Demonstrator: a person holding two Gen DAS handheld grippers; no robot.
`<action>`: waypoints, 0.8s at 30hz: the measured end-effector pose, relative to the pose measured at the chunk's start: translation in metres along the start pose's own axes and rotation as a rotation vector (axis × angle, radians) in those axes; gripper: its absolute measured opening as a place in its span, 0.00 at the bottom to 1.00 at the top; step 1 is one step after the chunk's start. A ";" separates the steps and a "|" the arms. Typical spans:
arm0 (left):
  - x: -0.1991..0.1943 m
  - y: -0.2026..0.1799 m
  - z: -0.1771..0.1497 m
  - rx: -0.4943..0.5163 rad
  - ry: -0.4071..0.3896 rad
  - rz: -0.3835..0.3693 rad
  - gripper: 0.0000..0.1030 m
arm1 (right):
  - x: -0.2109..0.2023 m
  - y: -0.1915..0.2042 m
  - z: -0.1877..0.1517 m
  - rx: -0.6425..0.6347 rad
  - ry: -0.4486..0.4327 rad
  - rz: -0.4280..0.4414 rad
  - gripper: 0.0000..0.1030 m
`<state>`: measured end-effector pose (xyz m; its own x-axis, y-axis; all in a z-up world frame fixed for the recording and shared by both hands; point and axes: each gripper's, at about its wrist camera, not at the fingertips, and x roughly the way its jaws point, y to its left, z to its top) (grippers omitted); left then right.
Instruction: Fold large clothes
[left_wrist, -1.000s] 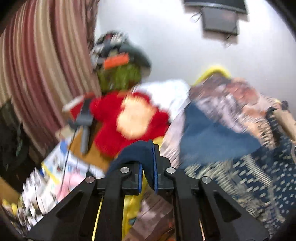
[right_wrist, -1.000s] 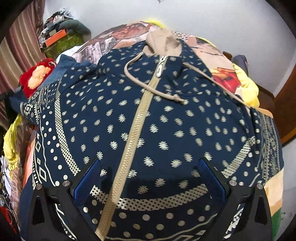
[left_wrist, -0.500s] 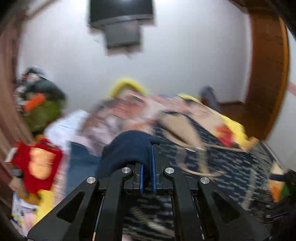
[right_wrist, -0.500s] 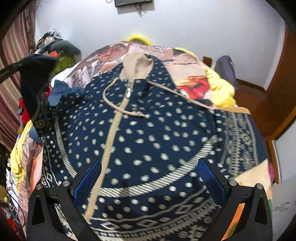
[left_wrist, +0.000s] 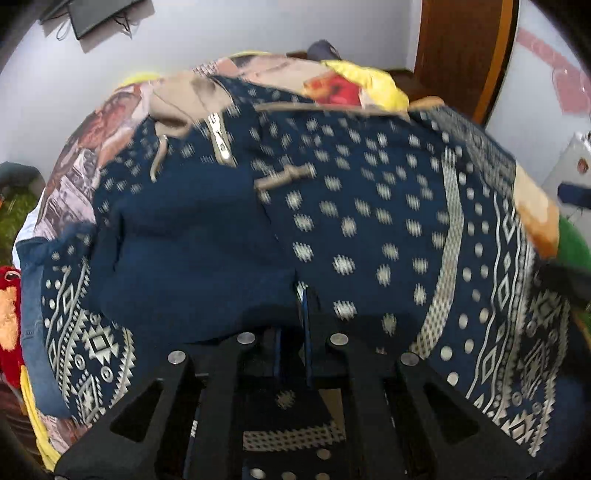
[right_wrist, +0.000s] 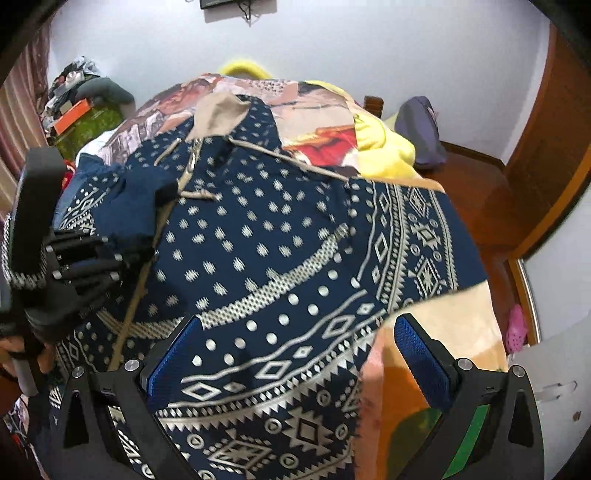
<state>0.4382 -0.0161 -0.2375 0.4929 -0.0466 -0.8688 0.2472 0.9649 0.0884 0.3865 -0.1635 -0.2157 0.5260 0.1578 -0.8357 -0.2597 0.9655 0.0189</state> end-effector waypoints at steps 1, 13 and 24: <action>-0.002 -0.004 -0.003 0.010 -0.007 0.007 0.07 | 0.000 0.000 -0.001 -0.002 0.005 0.000 1.00; -0.073 0.012 -0.042 0.001 -0.062 -0.047 0.54 | -0.026 0.036 0.013 -0.100 -0.053 0.015 1.00; -0.138 0.132 -0.071 -0.194 -0.210 0.124 0.69 | -0.038 0.131 0.052 -0.267 -0.134 0.085 1.00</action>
<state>0.3438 0.1362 -0.1405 0.6761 0.0416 -0.7357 0.0207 0.9969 0.0755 0.3747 -0.0320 -0.1531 0.5905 0.2791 -0.7573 -0.5021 0.8616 -0.0740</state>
